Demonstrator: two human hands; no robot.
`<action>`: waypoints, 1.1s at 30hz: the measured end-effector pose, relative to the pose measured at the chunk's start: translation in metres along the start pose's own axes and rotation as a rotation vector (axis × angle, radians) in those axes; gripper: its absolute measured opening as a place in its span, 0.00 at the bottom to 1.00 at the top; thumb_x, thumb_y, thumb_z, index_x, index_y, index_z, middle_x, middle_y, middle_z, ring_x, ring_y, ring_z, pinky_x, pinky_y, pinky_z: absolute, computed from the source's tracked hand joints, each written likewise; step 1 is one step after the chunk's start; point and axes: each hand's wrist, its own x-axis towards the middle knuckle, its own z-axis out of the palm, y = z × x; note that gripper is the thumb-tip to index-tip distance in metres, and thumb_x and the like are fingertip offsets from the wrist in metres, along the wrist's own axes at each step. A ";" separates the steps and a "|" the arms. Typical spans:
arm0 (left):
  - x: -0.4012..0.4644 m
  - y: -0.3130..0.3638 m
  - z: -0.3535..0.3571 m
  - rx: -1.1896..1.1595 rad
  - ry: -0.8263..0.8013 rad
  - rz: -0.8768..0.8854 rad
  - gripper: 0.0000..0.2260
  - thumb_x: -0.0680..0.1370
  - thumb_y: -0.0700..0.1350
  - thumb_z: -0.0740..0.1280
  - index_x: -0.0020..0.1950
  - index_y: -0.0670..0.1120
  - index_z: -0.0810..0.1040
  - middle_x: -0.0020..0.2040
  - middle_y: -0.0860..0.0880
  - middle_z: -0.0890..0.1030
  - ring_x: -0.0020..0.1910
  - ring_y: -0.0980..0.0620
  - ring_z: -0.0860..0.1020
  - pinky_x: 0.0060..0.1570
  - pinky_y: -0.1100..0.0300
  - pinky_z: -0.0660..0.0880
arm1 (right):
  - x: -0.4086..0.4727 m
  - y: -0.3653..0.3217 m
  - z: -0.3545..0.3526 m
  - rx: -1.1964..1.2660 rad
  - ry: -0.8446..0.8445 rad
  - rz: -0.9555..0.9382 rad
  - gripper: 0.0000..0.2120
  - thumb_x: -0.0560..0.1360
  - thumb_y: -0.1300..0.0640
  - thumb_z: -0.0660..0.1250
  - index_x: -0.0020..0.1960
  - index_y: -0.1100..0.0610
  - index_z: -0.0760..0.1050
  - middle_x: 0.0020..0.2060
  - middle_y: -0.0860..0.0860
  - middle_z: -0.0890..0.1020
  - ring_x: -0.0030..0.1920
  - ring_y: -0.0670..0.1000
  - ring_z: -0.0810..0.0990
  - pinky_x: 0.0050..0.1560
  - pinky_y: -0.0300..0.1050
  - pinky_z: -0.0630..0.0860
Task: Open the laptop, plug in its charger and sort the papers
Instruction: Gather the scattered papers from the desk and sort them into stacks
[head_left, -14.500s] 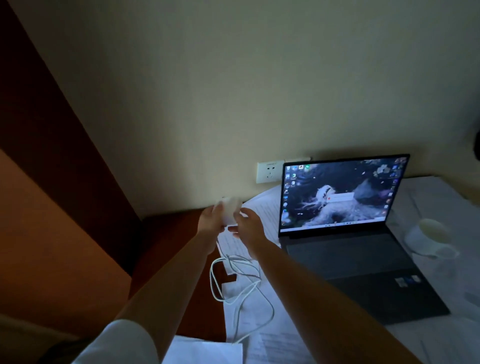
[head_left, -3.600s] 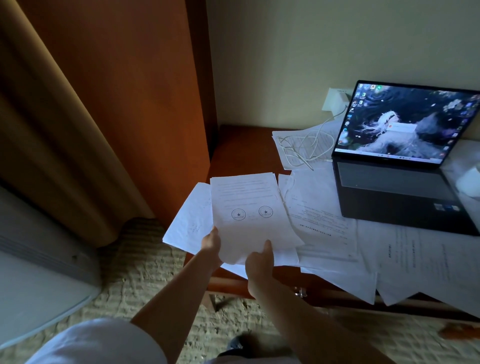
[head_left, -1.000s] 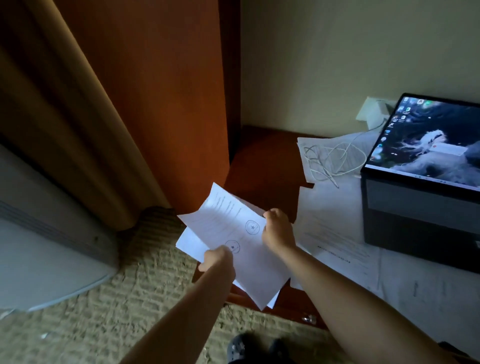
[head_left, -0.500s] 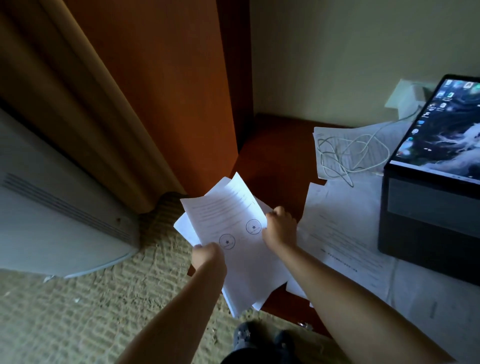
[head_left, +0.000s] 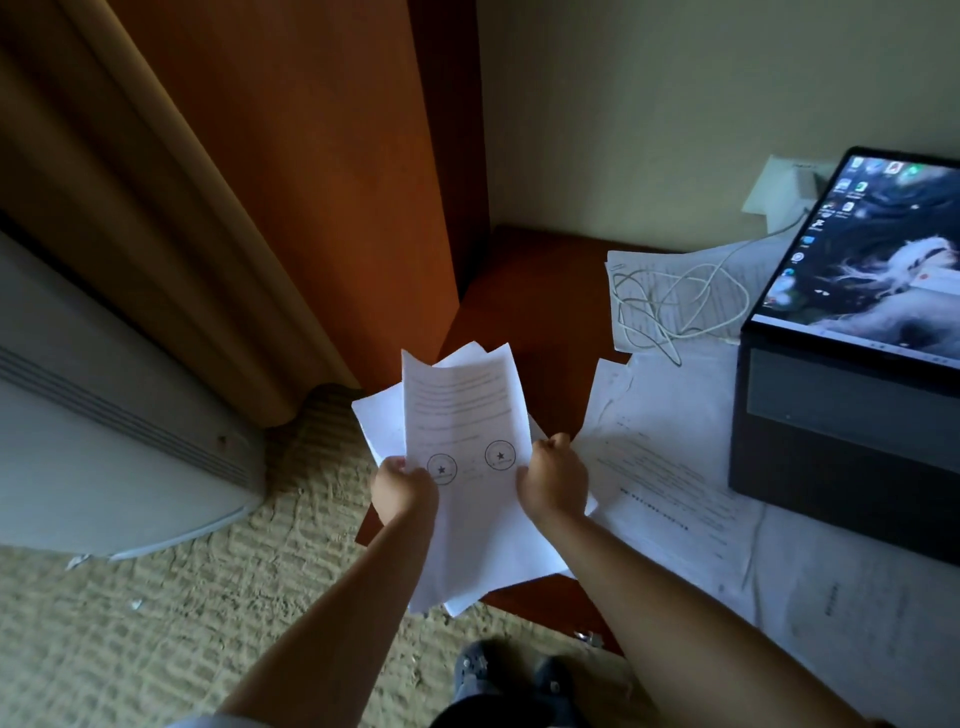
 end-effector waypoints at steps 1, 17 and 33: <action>0.003 -0.002 0.000 0.022 -0.007 -0.012 0.09 0.72 0.36 0.60 0.48 0.40 0.78 0.47 0.41 0.79 0.45 0.41 0.77 0.45 0.57 0.75 | -0.001 0.001 -0.001 -0.031 0.017 0.001 0.09 0.75 0.57 0.62 0.53 0.59 0.76 0.53 0.54 0.76 0.52 0.55 0.75 0.50 0.46 0.71; 0.012 -0.013 -0.019 -0.188 -0.158 -0.104 0.04 0.73 0.35 0.65 0.46 0.40 0.78 0.31 0.46 0.73 0.30 0.47 0.72 0.32 0.62 0.67 | -0.034 -0.030 -0.022 0.037 0.029 -0.206 0.11 0.77 0.64 0.58 0.58 0.60 0.71 0.55 0.55 0.77 0.51 0.58 0.79 0.47 0.47 0.73; 0.000 -0.019 -0.010 -0.302 -0.065 -0.211 0.15 0.72 0.33 0.64 0.58 0.38 0.69 0.51 0.38 0.76 0.46 0.41 0.75 0.46 0.53 0.74 | -0.013 -0.025 -0.026 0.329 -0.144 0.156 0.24 0.74 0.64 0.63 0.69 0.57 0.63 0.62 0.55 0.76 0.59 0.58 0.78 0.51 0.47 0.76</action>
